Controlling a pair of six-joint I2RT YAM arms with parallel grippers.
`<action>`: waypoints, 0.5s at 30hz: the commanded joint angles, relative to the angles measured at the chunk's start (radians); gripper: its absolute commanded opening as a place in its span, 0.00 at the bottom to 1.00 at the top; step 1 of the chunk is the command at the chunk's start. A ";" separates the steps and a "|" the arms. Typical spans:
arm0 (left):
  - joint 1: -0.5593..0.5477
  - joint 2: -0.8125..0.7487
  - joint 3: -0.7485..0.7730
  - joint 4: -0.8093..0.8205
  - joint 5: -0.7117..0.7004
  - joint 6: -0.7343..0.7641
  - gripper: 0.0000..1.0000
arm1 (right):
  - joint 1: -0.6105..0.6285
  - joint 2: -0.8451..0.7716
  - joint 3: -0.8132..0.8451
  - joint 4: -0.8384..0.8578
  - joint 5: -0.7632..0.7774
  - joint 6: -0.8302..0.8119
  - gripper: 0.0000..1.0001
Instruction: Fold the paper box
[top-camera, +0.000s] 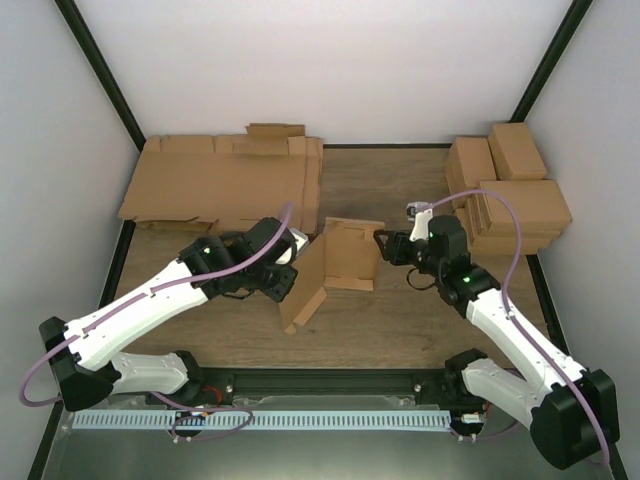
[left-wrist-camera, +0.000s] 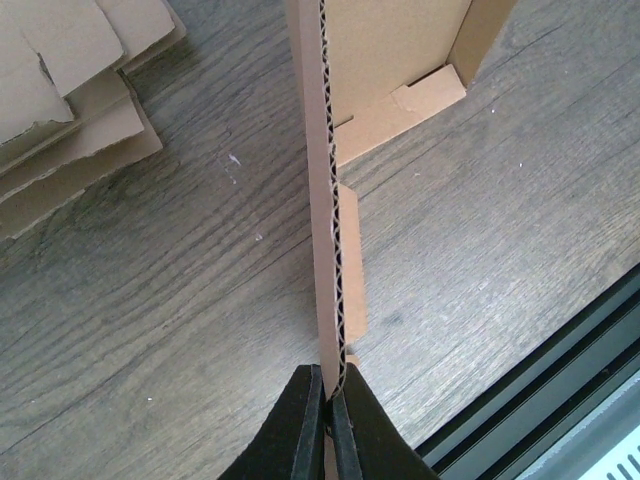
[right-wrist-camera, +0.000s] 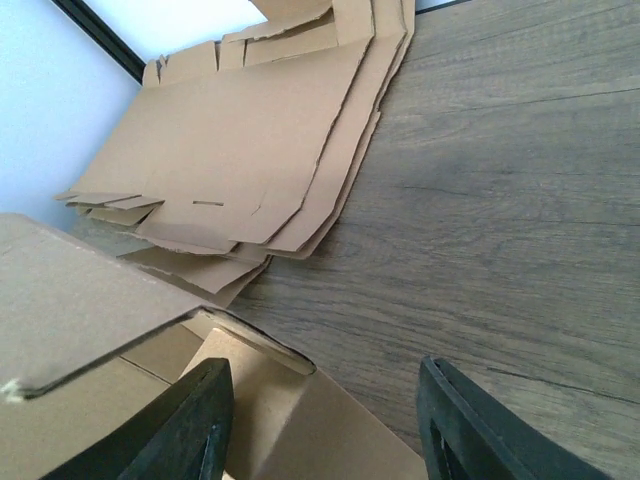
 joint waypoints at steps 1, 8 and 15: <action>-0.008 0.013 0.004 -0.001 -0.014 0.020 0.04 | -0.003 -0.041 0.031 -0.058 0.010 -0.034 0.54; -0.008 0.019 0.008 -0.005 -0.026 0.029 0.04 | -0.004 -0.134 0.064 -0.150 0.069 -0.086 0.68; -0.008 0.024 0.009 -0.007 -0.035 0.042 0.04 | -0.003 -0.196 0.156 -0.196 0.023 -0.146 0.75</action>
